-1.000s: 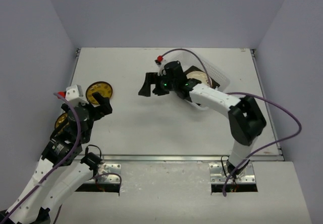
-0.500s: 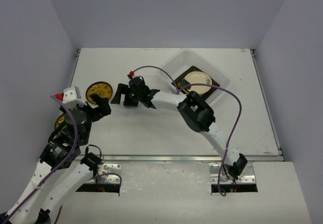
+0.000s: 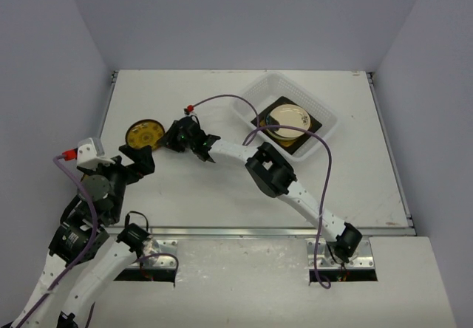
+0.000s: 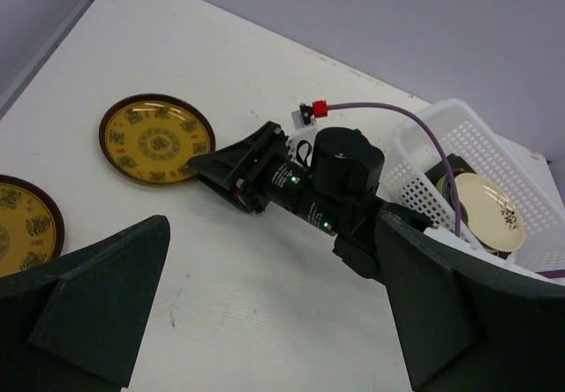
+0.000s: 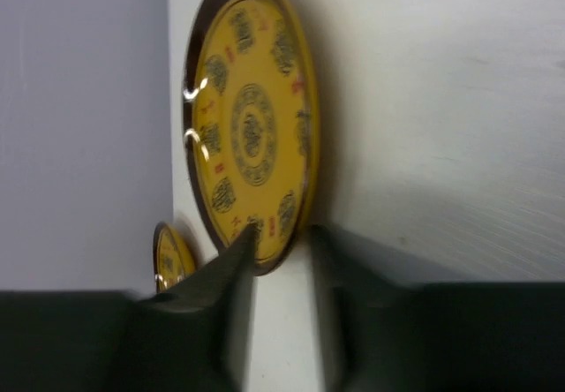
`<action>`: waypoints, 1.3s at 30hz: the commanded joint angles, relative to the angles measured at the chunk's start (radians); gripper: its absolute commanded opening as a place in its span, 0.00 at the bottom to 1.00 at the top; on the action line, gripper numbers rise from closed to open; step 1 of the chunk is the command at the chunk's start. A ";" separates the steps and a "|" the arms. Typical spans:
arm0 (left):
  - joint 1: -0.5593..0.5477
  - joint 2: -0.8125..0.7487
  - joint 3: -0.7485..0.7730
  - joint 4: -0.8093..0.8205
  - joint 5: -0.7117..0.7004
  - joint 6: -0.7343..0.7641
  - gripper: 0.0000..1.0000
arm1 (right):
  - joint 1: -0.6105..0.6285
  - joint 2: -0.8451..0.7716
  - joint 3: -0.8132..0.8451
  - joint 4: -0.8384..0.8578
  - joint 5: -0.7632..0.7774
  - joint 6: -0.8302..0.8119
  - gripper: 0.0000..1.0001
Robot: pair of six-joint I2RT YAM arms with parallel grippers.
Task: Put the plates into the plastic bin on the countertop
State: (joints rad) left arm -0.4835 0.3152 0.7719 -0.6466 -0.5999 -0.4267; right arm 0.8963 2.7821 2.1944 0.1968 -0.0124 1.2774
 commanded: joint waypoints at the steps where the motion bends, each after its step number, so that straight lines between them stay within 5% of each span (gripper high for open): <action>1: 0.005 -0.036 -0.003 0.047 0.000 0.008 1.00 | 0.000 0.047 -0.019 -0.116 0.113 0.083 0.15; 14: 0.005 -0.034 -0.002 0.047 0.004 0.009 1.00 | -0.001 -0.002 0.000 -0.093 0.130 0.089 0.00; 27: 0.005 -0.025 -0.005 0.050 0.008 0.009 1.00 | -0.059 -0.630 -0.687 0.156 0.018 -0.035 0.00; 39: 0.005 -0.007 -0.005 0.048 0.007 0.008 1.00 | -0.249 -1.027 -0.999 0.162 -0.096 -0.044 0.00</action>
State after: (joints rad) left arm -0.4835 0.2910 0.7700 -0.6326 -0.5965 -0.4267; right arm 0.7245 1.8787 1.2649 0.3427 -0.0831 1.2632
